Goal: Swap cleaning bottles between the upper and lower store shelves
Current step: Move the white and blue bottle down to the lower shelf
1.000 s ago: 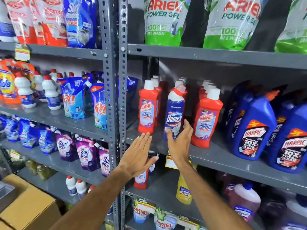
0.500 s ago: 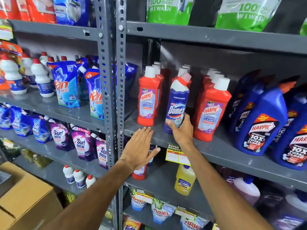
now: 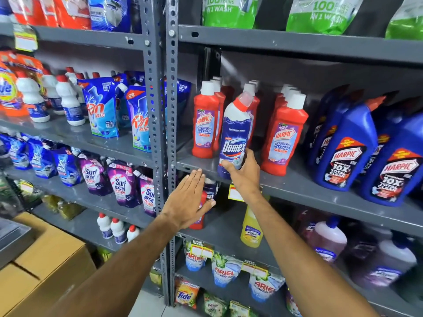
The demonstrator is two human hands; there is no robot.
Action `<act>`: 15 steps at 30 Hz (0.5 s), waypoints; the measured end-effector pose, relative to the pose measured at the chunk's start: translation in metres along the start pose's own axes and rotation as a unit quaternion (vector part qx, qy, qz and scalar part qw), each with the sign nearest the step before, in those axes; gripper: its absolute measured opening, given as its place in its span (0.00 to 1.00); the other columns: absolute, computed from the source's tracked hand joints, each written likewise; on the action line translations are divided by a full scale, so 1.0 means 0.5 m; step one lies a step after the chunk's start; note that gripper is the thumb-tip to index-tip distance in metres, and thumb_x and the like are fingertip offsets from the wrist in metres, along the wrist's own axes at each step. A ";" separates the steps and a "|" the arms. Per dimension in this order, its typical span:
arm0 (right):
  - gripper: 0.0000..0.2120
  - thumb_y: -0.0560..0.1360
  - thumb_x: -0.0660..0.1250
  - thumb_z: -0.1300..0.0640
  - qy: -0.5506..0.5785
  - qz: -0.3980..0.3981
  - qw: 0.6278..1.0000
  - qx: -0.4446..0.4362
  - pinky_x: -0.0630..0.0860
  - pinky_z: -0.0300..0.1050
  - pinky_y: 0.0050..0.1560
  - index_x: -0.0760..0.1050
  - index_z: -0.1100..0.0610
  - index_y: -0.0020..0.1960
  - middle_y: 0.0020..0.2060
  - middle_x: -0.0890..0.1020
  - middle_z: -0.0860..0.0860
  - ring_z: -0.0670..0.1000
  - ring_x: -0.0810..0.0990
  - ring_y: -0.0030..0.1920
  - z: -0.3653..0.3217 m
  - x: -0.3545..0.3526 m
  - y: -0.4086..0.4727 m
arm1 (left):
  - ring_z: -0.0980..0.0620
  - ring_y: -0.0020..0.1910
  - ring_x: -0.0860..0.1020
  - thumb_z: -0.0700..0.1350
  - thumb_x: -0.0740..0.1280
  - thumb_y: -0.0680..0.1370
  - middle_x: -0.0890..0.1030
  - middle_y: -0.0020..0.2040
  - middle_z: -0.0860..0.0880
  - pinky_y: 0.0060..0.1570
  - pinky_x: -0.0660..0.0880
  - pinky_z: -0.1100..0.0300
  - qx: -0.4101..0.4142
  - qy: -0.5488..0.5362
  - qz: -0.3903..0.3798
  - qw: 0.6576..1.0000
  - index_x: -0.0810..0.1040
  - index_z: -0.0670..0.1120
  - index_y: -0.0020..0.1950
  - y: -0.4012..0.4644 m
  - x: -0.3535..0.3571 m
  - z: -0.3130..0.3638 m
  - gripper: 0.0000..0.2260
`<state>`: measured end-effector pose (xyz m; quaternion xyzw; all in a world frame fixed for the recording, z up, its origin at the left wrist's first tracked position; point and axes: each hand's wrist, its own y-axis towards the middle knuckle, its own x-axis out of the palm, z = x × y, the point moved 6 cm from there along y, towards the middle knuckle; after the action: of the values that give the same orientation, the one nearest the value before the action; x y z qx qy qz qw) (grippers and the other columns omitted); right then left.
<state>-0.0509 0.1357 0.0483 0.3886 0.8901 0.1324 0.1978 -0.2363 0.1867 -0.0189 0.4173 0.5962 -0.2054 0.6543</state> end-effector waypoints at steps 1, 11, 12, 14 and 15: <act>0.29 0.71 0.83 0.55 0.000 -0.002 1.000 -0.004 0.72 0.21 0.41 0.73 0.56 0.65 0.53 0.83 0.44 0.36 0.82 0.48 -0.003 0.001 -0.014 | 0.45 0.85 0.43 0.69 0.43 0.84 0.46 0.85 0.39 0.83 0.45 0.49 -0.002 -0.002 0.001 1.000 0.45 0.38 0.84 -0.013 0.000 -0.001 0.41; 0.28 0.70 0.82 0.54 -0.013 -0.050 0.999 -0.004 0.71 0.19 0.43 0.74 0.55 0.66 0.54 0.83 0.44 0.22 0.77 0.48 0.061 0.039 -0.162 | 0.45 0.85 0.44 0.70 0.44 0.83 0.46 0.85 0.40 0.83 0.46 0.48 -0.018 -0.012 -0.035 0.999 0.42 0.39 0.84 -0.110 0.076 -0.025 0.42; 0.29 0.70 0.82 0.54 -0.012 -0.052 0.999 0.004 0.71 0.19 0.43 0.74 0.55 0.66 0.54 0.83 0.44 0.23 0.78 0.48 0.075 0.044 -0.173 | 0.45 0.85 0.44 0.70 0.44 0.83 0.46 0.85 0.40 0.83 0.46 0.48 -0.018 -0.013 -0.037 0.999 0.42 0.39 0.84 -0.116 0.086 -0.026 0.42; 0.30 0.70 0.83 0.53 -0.009 -0.056 0.998 0.024 0.73 0.20 0.44 0.73 0.54 0.67 0.56 0.83 0.44 0.23 0.78 0.48 0.112 0.054 -0.193 | 0.46 0.85 0.44 0.70 0.44 0.83 0.46 0.85 0.40 0.83 0.46 0.48 -0.021 -0.022 -0.050 0.998 0.42 0.39 0.84 -0.127 0.114 -0.027 0.42; 0.30 0.70 0.83 0.52 -0.010 -0.057 0.998 0.032 0.73 0.20 0.44 0.73 0.54 0.67 0.56 0.83 0.44 0.24 0.78 0.49 0.130 0.058 -0.202 | 0.46 0.85 0.43 0.70 0.44 0.83 0.45 0.85 0.40 0.83 0.46 0.48 -0.022 -0.027 -0.058 0.998 0.42 0.39 0.84 -0.131 0.129 -0.027 0.42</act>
<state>-0.1038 0.0958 -0.0560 0.3451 0.9123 0.0888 0.2018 -0.2817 0.1750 -0.0993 0.3619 0.6060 -0.2411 0.6661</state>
